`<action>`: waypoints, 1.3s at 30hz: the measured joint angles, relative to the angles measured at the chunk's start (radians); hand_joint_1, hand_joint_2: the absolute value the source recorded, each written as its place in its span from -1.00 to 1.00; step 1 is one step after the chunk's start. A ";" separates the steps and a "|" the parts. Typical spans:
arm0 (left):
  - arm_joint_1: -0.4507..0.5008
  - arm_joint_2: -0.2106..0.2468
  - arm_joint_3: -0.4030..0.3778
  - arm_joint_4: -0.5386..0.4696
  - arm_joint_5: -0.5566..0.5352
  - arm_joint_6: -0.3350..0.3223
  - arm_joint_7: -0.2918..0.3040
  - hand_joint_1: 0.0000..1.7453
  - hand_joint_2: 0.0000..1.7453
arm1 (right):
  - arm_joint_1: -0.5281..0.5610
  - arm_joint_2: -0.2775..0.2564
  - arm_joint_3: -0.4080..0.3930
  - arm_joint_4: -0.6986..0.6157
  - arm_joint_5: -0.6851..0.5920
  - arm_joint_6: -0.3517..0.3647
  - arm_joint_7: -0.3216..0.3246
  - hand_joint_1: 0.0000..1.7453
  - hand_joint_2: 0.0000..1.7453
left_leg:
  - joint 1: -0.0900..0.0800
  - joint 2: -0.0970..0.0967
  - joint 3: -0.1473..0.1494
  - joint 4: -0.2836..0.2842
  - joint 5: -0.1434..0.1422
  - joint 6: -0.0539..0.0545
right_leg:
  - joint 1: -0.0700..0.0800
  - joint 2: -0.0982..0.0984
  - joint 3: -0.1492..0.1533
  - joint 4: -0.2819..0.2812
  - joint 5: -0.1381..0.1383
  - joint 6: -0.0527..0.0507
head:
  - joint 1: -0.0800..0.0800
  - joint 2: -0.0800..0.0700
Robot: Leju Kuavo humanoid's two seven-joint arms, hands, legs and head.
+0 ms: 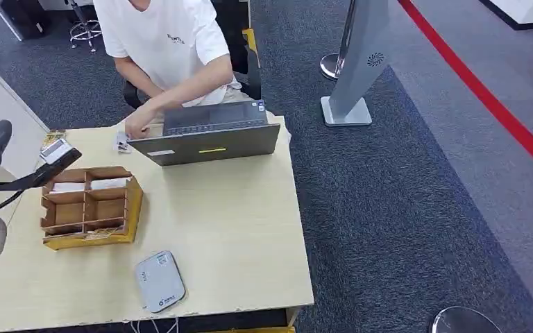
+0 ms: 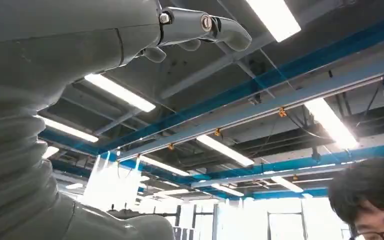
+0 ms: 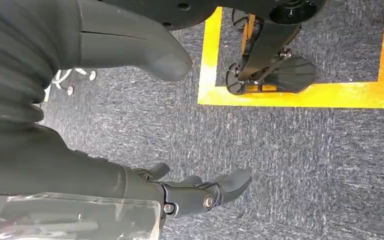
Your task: Pass the card to the sensor for recognition and then transmit it.
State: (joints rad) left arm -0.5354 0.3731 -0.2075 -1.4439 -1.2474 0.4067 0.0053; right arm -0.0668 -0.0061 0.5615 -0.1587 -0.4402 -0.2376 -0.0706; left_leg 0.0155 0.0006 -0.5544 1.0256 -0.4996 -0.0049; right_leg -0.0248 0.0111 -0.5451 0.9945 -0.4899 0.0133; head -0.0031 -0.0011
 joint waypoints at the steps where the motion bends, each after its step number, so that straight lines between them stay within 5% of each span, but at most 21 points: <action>1: 0.009 0.000 0.000 -0.004 0.000 0.000 0.000 -1.00 1.00 | 0.000 0.000 0.000 0.000 -0.001 0.000 -0.001 -1.00 1.00 | 0.000 0.000 0.000 0.000 0.000 0.000 | 0.000 0.000 0.000 0.000 0.000 0.000 | 0.000 0.000; 6: 0.129 -0.001 0.000 -0.075 0.034 0.025 -0.026 -1.00 1.00 | 0.001 0.000 -0.002 0.000 -0.036 -0.006 -0.012 -1.00 1.00 | -0.001 0.001 0.000 -0.001 -0.001 0.000 | -0.001 0.001 0.001 0.000 0.000 0.000 | 0.000 0.000; 10: 0.417 -0.027 0.001 -0.216 0.085 0.078 -0.069 -1.00 1.00 | 0.011 0.005 -0.014 0.001 -0.076 -0.030 0.009 -1.00 1.00 | -0.002 0.005 0.001 -0.001 -0.004 0.002 | -0.002 0.006 0.000 -0.001 -0.002 0.001 | 0.000 0.000; 13: 0.666 -0.079 -0.004 -0.267 0.032 0.232 -0.085 -1.00 1.00 | 0.022 0.008 -0.026 0.002 -0.089 -0.042 0.011 -1.00 1.00 | -0.002 0.009 0.003 -0.001 -0.008 0.003 | -0.002 0.009 0.000 -0.001 -0.005 0.002 | -0.002 0.000; 16: 0.775 -0.098 -0.022 -0.288 0.038 0.252 -0.068 -1.00 1.00 | 0.028 0.008 -0.029 0.003 -0.091 -0.050 0.011 -1.00 1.00 | -0.002 0.003 0.001 -0.001 -0.008 0.003 | -0.002 0.001 0.001 -0.002 -0.006 0.003 | 0.002 0.000; 39: 0.837 -0.176 -0.070 -0.257 0.109 0.214 -0.036 -1.00 1.00 | 0.026 0.024 -0.028 0.003 -0.071 -0.060 0.026 -1.00 1.00 | -0.002 0.000 0.002 -0.001 -0.005 0.003 | -0.002 -0.001 0.003 -0.001 -0.004 0.002 | 0.002 0.000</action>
State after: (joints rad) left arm 0.3019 0.1972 -0.2777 -1.7010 -1.1387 0.6210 -0.0305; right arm -0.0410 0.0183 0.5337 -0.1553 -0.5108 -0.2976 -0.0450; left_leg 0.0136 0.0008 -0.5519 1.0251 -0.5049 -0.0018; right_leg -0.0265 0.0098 -0.5417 0.9932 -0.4941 0.0157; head -0.0015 -0.0008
